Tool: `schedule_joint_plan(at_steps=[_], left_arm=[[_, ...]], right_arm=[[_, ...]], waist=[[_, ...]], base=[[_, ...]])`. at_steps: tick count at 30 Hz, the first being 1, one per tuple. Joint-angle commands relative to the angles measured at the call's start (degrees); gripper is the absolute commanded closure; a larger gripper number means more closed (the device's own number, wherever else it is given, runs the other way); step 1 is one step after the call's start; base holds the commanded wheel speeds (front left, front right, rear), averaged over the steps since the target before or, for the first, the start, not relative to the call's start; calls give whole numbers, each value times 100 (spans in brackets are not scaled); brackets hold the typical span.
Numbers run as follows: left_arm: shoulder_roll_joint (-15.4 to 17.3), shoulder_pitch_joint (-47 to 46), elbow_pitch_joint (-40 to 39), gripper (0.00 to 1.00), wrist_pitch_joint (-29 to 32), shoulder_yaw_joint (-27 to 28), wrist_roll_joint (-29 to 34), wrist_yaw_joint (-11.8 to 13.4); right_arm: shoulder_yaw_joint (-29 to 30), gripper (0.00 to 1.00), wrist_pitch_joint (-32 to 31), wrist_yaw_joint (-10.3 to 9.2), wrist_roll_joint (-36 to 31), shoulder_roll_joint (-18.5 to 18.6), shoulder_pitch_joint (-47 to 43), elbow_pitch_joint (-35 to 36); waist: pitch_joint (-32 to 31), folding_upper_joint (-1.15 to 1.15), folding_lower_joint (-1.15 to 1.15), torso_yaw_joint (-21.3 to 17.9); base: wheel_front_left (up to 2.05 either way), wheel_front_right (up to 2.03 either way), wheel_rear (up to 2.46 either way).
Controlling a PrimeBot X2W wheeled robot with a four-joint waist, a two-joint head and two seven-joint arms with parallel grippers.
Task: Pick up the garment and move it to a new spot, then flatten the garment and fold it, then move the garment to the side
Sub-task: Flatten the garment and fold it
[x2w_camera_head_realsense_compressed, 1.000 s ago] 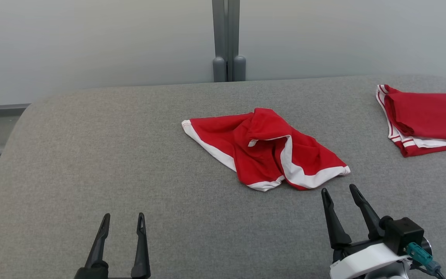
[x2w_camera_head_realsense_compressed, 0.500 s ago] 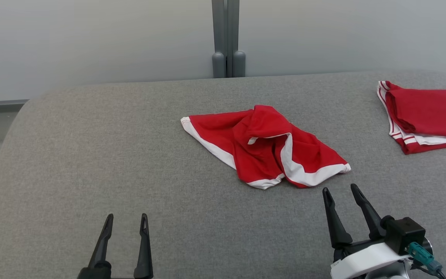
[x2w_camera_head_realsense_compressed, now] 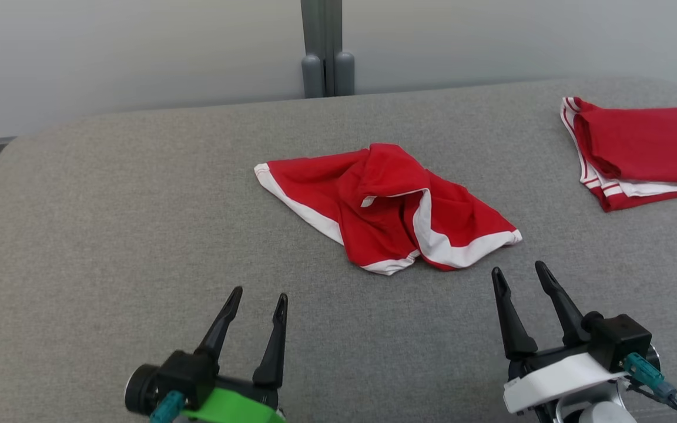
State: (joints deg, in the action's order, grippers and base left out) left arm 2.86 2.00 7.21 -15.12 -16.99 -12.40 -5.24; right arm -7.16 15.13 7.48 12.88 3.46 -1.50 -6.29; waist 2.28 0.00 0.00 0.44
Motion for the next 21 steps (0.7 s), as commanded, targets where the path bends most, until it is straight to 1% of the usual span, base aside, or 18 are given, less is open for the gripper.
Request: schedule_joint_plan(at_steps=[1,5,11,17,21], left_arm=[[9,-299,122,0,-1,-90,-212,-70],[11,-1055,542,0,-1,-502,-561,-176],[18,-1997,1074,0,-1,-1040,-933,-217],[18,-2549,1568,0,-1,-1337,-1245,-227],[17,-2750,1716,0,-1,-1397,-1504,-227]], right_arm=[[22,0,-1,2,-36,39,139,44],[79,0,-1,2,-45,108,353,119],[161,0,-1,2,-45,163,641,208],[169,0,-1,1,-44,144,814,267],[197,0,-1,1,-38,123,855,275]], waist=[[300,0,0,-180],[755,0,0,-334],[1363,0,0,-550],[1679,0,0,-766],[1757,0,0,-845]], base=[[0,0,0],[0,0,0],[0,0,0],[0,0,0],[0,0,0]])
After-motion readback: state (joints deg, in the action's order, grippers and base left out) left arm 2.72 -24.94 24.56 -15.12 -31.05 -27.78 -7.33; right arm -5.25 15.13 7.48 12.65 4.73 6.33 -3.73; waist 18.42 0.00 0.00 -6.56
